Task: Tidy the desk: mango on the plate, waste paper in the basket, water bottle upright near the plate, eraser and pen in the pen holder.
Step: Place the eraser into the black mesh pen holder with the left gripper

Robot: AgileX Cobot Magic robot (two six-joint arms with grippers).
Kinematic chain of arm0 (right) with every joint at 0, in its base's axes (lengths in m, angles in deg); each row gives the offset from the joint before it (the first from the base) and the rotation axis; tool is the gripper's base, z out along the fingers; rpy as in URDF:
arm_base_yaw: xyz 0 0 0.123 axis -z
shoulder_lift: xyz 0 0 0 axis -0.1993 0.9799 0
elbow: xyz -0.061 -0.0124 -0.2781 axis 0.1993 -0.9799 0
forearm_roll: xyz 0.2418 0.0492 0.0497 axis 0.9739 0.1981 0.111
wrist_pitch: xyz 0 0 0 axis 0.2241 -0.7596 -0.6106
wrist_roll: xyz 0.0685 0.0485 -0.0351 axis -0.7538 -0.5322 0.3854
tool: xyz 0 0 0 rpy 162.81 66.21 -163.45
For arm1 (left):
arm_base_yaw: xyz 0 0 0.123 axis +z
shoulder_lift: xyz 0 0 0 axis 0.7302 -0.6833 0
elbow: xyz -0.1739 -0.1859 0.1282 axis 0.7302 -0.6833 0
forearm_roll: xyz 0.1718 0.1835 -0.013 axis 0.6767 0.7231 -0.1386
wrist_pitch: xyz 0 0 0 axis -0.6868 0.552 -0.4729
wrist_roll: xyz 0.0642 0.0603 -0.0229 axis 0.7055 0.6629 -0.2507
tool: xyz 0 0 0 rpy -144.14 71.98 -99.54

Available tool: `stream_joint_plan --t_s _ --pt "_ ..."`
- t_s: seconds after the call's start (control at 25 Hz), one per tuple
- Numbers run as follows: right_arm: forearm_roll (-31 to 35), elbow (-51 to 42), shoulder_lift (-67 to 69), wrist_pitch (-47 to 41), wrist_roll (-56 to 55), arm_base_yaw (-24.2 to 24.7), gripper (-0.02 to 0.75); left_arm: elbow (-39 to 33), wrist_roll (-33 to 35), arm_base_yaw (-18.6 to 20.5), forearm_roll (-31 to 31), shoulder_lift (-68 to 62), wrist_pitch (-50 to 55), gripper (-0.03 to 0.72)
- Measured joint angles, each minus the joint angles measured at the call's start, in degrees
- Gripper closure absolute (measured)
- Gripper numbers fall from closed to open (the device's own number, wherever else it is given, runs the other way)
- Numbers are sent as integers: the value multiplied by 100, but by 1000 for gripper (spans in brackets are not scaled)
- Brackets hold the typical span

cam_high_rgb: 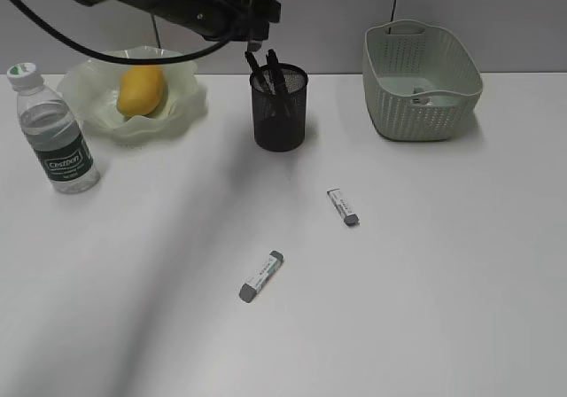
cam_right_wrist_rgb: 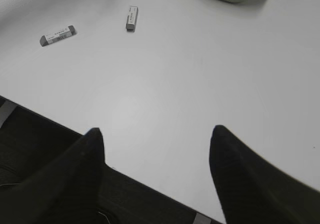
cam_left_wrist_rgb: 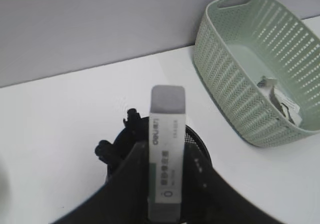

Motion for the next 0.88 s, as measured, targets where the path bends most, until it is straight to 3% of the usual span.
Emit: stream_joint_plan --t_s 0.24,0.6,0.88 --pt "0 0 0 11 0 0 217 178 0 -49 -437 -489 -136 531" --pt "0 0 0 116 0 0 218 209 0 -151 -469 -752 -349 519" --pt "-14 0 0 137 0 0 218 226 0 -151 -469 -764 -443 374"
